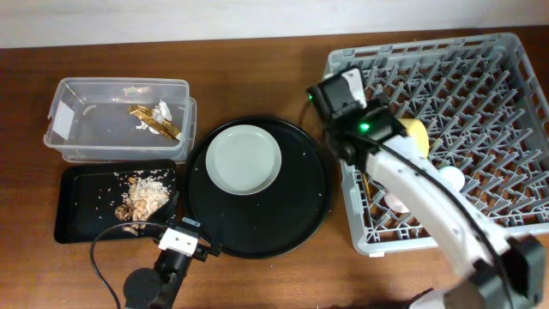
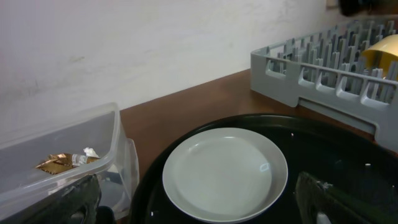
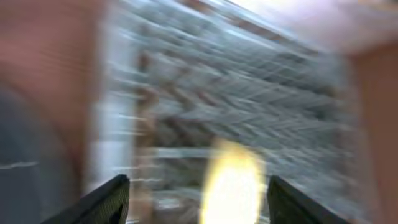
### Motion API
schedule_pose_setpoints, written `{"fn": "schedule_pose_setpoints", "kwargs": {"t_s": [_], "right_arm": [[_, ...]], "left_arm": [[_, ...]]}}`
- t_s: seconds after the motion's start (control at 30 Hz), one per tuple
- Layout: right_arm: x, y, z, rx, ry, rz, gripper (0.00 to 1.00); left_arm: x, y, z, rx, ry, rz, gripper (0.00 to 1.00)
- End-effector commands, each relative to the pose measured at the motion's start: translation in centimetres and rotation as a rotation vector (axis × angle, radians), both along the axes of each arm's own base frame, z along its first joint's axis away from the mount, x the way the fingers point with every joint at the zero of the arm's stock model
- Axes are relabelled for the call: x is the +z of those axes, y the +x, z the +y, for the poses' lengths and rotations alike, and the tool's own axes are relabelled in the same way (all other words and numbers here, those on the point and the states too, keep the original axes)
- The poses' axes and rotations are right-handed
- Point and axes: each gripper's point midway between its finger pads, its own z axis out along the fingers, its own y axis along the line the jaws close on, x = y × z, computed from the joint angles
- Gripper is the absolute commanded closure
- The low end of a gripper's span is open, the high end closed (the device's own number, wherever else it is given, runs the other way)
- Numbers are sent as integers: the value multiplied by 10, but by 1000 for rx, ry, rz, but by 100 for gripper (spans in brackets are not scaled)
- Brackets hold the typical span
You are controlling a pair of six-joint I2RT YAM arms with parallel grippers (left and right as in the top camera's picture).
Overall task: Sort waste into correct bins and load items into the dishwasher rack
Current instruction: 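Place the yellow bowl tilted into the dish rack with the right gripper, then grasp the white plate from the round tray with the right gripper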
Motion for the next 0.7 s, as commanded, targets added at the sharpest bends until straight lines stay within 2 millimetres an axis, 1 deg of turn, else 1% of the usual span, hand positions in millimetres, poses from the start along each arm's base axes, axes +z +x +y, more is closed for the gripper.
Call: {"fn": "schedule_pose_setpoints", "kwargs": {"t_s": [0.0,0.03,0.07,0.1,0.13,0.2,0.23,0.27,0.3,0.33,0.37,0.4,0.43,0.47,0.5,0.53,0.57,0.6,0.63,0.67], "right_arm": [[-13,-64,145,284,744,355,54],[-25,-68,152,225,749,384,41],[-47,-64,154,108,730,391,32],[-73,-58,158,9,727,412,30],[-105,-48,163,-46,722,447,30],[-148,-42,163,-121,702,495,32],[-181,-42,160,-197,680,538,42],[-195,-44,158,-233,670,559,52],[-205,-47,156,-250,653,579,68],[-207,-49,155,-269,653,585,76],[-206,-50,154,-272,650,587,89],[-203,-51,151,-278,639,583,96],[-197,-48,144,-288,620,558,96],[-179,-42,131,-301,595,501,96],[-158,-36,118,-310,579,436,96],[-120,-29,102,-301,569,329,96],[-89,-25,92,-248,545,252,96],[-64,-24,80,-213,501,181,96],[-32,-23,52,-243,414,56,96],[11,-23,19,-257,295,-99,96]], "left_arm": [[-2,0,-1,-8,4,-1,1],[-2,0,-1,-8,4,-1,1],[-2,0,-1,-8,4,-1,1],[-2,0,-1,-8,4,-1,1],[-2,0,-1,-8,4,-1,1],[-2,0,-1,-8,4,-1,1],[-2,0,-1,-8,4,-1,1],[-2,0,-1,-8,4,-1,1],[-2,0,-1,-8,4,-1,1],[-2,0,-1,-8,4,-1,1],[-2,0,-1,-8,4,-1,0],[-2,0,-1,-8,4,-1,1],[-2,0,-1,-8,4,-1,1],[-2,0,-1,-8,4,-1,1],[-2,0,-1,-8,4,-1,1],[-2,0,-1,-8,4,-1,1],[-2,0,-1,-8,4,-1,1],[-2,0,-1,-8,4,-1,1],[-2,0,-1,-8,4,-1,1],[-2,0,-1,-8,4,-1,1]]}}
